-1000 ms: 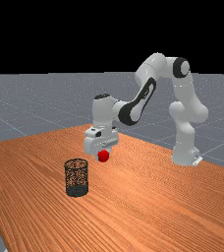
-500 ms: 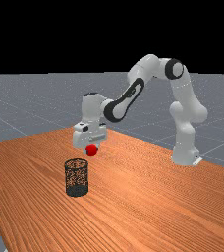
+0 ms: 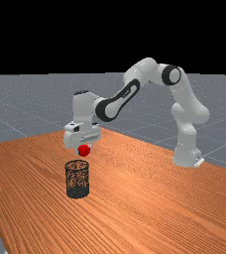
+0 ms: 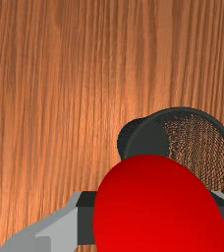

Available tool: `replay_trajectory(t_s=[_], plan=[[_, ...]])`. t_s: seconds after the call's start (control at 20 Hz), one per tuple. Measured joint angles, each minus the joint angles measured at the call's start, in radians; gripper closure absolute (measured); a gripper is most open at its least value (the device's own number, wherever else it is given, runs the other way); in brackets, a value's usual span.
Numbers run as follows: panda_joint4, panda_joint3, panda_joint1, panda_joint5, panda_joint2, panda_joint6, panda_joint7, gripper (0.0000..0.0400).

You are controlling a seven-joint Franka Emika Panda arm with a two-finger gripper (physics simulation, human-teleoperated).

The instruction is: Put the ball into the container

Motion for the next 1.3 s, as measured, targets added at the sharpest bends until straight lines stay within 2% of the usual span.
replay_trajectory(t_s=[0.35,0.45,0.5,0.65,0.7,0.75,0.8,0.85,0.9,0.95,1.0,1.05,1.15,1.3], plan=[[0.227,-0.007,-0.013,-0.002,0.132,-0.132,0.001,0.0120],[0.379,-0.006,-0.011,-0.004,0.218,-0.213,0.010,0.0120],[0.482,-0.010,-0.008,-0.012,0.278,-0.300,0.014,0.0120],[0.435,-0.009,-0.007,-0.011,0.291,-0.237,0.015,0.0120],[0.324,-0.003,-0.010,-0.001,0.243,-0.125,0.008,0.0121],[0.529,-0.009,-0.004,-0.012,0.359,-0.273,0.016,0.0181],[0.537,-0.009,-0.002,-0.011,0.370,-0.276,0.015,0.0225],[0.588,-0.011,-0.003,-0.011,0.404,-0.296,0.016,0.0246],[0.368,-0.006,-0.006,-0.005,0.294,-0.090,0.011,0.0152],[0.517,-0.012,-0.001,-0.014,0.377,-0.198,0.017,0.0221],[0.466,-0.011,-0.003,-0.012,0.354,-0.138,0.015,0.0188],[0.494,-0.012,-0.002,-0.013,0.370,-0.151,0.016,0.0193],[0.434,-0.010,-0.004,-0.010,0.345,-0.080,0.014,0.0156],[0.397,-0.009,-0.006,-0.008,0.329,-0.036,0.013,0.0128]])
